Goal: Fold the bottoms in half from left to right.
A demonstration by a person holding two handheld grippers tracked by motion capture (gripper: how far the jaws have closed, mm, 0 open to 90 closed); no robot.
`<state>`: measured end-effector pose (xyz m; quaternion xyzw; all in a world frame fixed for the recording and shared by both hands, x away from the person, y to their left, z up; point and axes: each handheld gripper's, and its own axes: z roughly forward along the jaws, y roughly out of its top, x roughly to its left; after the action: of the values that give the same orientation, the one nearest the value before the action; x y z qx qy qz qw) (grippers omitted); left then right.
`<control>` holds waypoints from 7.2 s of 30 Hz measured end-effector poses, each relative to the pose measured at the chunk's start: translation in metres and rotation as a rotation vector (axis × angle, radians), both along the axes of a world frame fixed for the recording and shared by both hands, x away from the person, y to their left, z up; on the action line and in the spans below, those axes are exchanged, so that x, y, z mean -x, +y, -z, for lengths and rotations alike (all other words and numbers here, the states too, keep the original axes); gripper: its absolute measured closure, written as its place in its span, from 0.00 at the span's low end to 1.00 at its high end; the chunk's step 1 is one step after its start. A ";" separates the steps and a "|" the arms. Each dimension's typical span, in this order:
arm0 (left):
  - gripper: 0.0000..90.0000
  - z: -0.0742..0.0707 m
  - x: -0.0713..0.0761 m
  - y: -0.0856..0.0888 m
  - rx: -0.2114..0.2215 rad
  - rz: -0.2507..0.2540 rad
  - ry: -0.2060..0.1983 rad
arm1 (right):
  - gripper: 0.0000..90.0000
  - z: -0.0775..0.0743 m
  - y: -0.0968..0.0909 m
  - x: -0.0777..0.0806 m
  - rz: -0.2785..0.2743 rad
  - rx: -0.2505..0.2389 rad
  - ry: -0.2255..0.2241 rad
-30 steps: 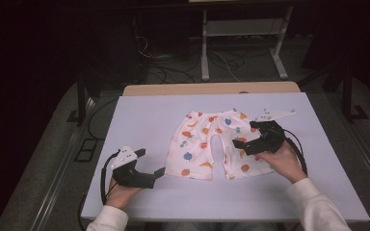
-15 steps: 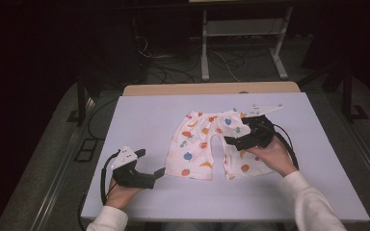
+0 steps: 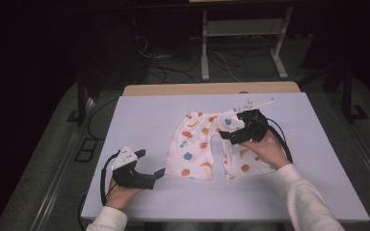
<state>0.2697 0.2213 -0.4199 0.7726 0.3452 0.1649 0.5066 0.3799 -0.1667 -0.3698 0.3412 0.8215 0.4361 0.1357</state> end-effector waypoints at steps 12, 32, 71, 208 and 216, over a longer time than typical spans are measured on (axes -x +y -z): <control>0.00 0.001 -0.001 0.000 -0.005 -0.002 0.003 | 0.00 0.001 0.010 -0.020 -0.005 -0.010 0.010; 0.00 0.002 -0.002 0.001 -0.018 -0.017 0.011 | 0.00 -0.007 0.036 -0.049 -0.035 -0.039 -0.004; 0.00 0.001 -0.004 -0.002 -0.001 0.013 0.010 | 0.00 0.028 0.077 -0.107 0.026 -0.005 0.084; 0.00 -0.017 -0.051 -0.016 -0.070 -0.048 0.139 | 0.98 0.044 0.082 -0.112 0.089 -0.027 0.131; 0.00 -0.008 -0.063 -0.013 -0.069 -0.073 0.223 | 0.98 0.045 0.081 -0.112 0.092 -0.032 0.136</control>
<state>0.3327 0.2082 -0.4118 0.7900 0.4215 0.1081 0.4318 0.4917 -0.0854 -0.4148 0.4096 0.8052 0.4182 0.0943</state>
